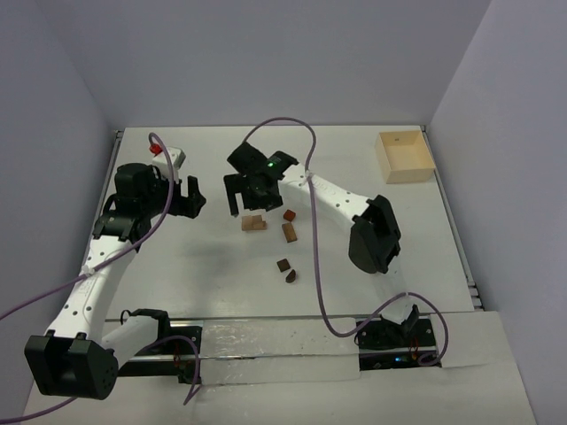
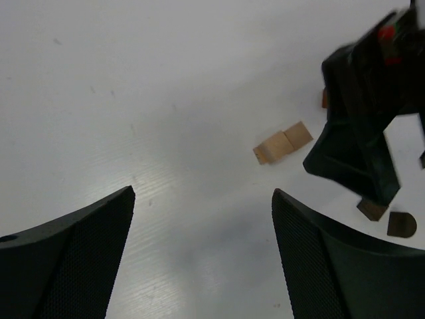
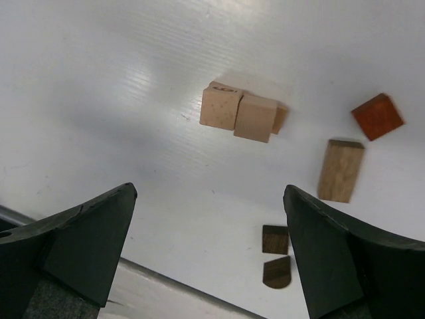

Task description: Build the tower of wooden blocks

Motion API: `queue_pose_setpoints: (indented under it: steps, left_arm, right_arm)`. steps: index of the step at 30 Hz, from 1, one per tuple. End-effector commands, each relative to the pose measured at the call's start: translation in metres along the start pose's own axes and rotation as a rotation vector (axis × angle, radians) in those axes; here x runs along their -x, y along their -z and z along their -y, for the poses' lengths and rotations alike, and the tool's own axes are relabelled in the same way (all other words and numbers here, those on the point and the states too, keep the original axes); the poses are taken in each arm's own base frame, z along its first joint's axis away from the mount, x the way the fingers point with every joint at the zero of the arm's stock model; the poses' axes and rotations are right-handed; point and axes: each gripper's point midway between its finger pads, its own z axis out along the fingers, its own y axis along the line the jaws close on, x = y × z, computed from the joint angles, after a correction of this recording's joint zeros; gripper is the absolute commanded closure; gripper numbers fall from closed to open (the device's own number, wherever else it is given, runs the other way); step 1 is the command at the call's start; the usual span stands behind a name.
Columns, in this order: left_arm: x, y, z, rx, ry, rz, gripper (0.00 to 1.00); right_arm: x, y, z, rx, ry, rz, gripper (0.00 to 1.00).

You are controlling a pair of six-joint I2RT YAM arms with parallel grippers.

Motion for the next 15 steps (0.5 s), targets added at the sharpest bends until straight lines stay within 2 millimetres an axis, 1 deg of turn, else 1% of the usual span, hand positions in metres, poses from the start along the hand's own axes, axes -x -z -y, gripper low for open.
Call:
queue_pose_setpoints:
  steps: [1, 3, 4, 5, 6, 7, 9, 11, 12, 14, 15]
  left_arm:
    - [0.004, -0.001, 0.038, -0.256, -0.112, 0.015, 0.15]
    - [-0.005, -0.007, 0.041, -0.292, -0.157, -0.004, 0.16]
    - [-0.013, -0.013, 0.042, -0.320, -0.188, -0.029, 0.17]
    - [-0.018, -0.017, 0.046, -0.347, -0.204, -0.052, 0.17]
    - [-0.023, -0.019, 0.048, -0.370, -0.199, -0.080, 0.17]
    - [-0.030, -0.023, 0.054, -0.419, -0.245, -0.113, 0.17]
    - [-0.039, -0.033, 0.067, -0.503, -0.295, -0.185, 0.17]
    - [-0.043, -0.048, 0.072, -0.541, -0.318, -0.241, 0.16]
    - [-0.039, -0.049, 0.076, -0.554, -0.340, -0.239, 0.16]
    - [-0.054, -0.066, 0.085, -0.586, -0.390, -0.321, 0.16]
    - [-0.056, -0.073, 0.087, -0.585, -0.403, -0.338, 0.16]
  right_arm:
    - [0.055, 0.066, 0.031, 0.056, -0.001, 0.186, 0.00]
    - [0.066, 0.072, 0.058, 0.052, -0.025, 0.201, 0.00]
    - [0.073, 0.074, 0.078, 0.044, -0.048, 0.209, 0.00]
    - [0.074, 0.079, 0.084, 0.059, -0.056, 0.211, 0.00]
    - [0.071, 0.077, 0.086, 0.068, -0.060, 0.199, 0.00]
    - [0.075, 0.078, 0.109, 0.053, -0.089, 0.204, 0.00]
    - [0.081, 0.084, 0.140, 0.051, -0.133, 0.209, 0.00]
    - [0.082, 0.086, 0.160, 0.040, -0.159, 0.211, 0.00]
    - [0.082, 0.088, 0.167, 0.037, -0.173, 0.213, 0.00]
    - [0.080, 0.091, 0.182, 0.041, -0.180, 0.200, 0.00]
    - [0.078, 0.092, 0.189, 0.031, -0.184, 0.196, 0.00]
